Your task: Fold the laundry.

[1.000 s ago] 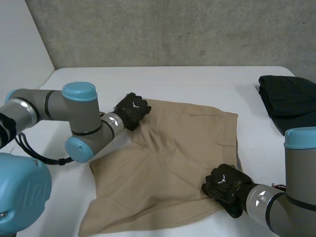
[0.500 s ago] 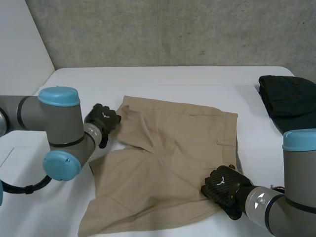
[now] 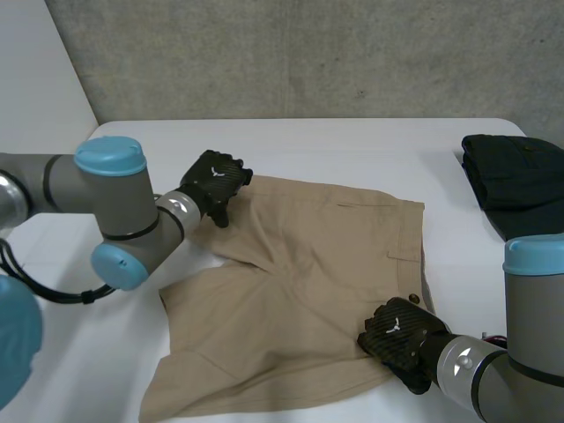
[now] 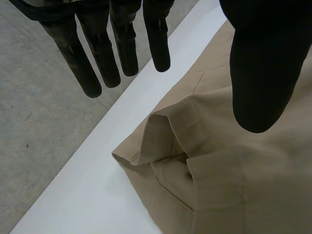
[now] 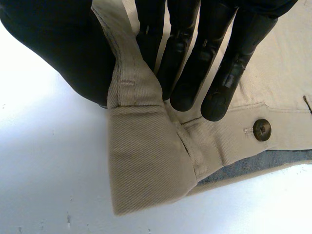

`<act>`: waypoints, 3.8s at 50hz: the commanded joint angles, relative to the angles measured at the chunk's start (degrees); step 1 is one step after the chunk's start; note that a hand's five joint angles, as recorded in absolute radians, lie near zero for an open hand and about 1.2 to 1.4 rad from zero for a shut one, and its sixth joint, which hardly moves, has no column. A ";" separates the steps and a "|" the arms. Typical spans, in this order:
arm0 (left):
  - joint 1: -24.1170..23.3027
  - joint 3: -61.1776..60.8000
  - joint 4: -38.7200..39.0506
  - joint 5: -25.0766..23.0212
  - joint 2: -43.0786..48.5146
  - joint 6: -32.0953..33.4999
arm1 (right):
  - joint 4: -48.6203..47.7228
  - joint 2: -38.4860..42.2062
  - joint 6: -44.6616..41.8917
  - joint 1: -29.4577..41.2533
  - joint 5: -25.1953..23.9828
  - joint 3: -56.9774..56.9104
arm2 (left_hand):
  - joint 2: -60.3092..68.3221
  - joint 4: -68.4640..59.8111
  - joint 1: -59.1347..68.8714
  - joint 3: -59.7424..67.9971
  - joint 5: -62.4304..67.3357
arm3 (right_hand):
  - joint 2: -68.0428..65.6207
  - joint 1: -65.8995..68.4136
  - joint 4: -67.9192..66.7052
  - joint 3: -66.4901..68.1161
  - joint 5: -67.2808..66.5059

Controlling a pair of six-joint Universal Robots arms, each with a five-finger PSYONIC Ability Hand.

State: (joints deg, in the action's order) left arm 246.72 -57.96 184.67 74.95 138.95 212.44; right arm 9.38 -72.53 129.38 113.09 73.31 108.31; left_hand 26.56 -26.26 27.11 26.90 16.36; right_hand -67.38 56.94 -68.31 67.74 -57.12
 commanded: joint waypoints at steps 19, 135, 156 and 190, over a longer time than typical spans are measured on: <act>0.16 1.53 -3.17 2.92 0.45 0.35 | -1.12 0.64 0.00 -0.33 0.07 0.23 | 23.35 -23.65 22.80 23.01 23.55 | -12.62 23.06 -11.69 12.26 -12.88; -5.28 -59.02 -12.92 13.82 -51.14 -9.75 | -3.41 -0.86 12.39 -0.86 0.34 -1.79 | 6.51 -6.82 5.97 6.18 6.72 | -12.62 23.06 -11.69 12.26 -12.88; -11.53 -66.15 -9.42 14.52 -51.60 -18.29 | -3.93 -1.65 12.57 -1.30 0.34 -1.35 | 16.29 -16.59 15.74 15.95 16.49 | -12.62 23.06 -11.69 12.26 -12.88; -11.00 -66.15 7.20 20.85 -40.16 -6.86 | -6.39 -1.65 13.36 -2.17 0.43 -1.35 | 8.88 -9.18 8.33 8.54 9.09 | -12.62 23.06 -11.69 12.26 -12.88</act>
State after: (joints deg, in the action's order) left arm 235.66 -124.16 191.37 95.82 97.09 204.04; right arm 3.52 -74.24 142.73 111.59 73.73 107.03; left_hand 32.08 -31.08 33.35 31.65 20.80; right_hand -67.74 57.45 -68.32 67.74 -57.12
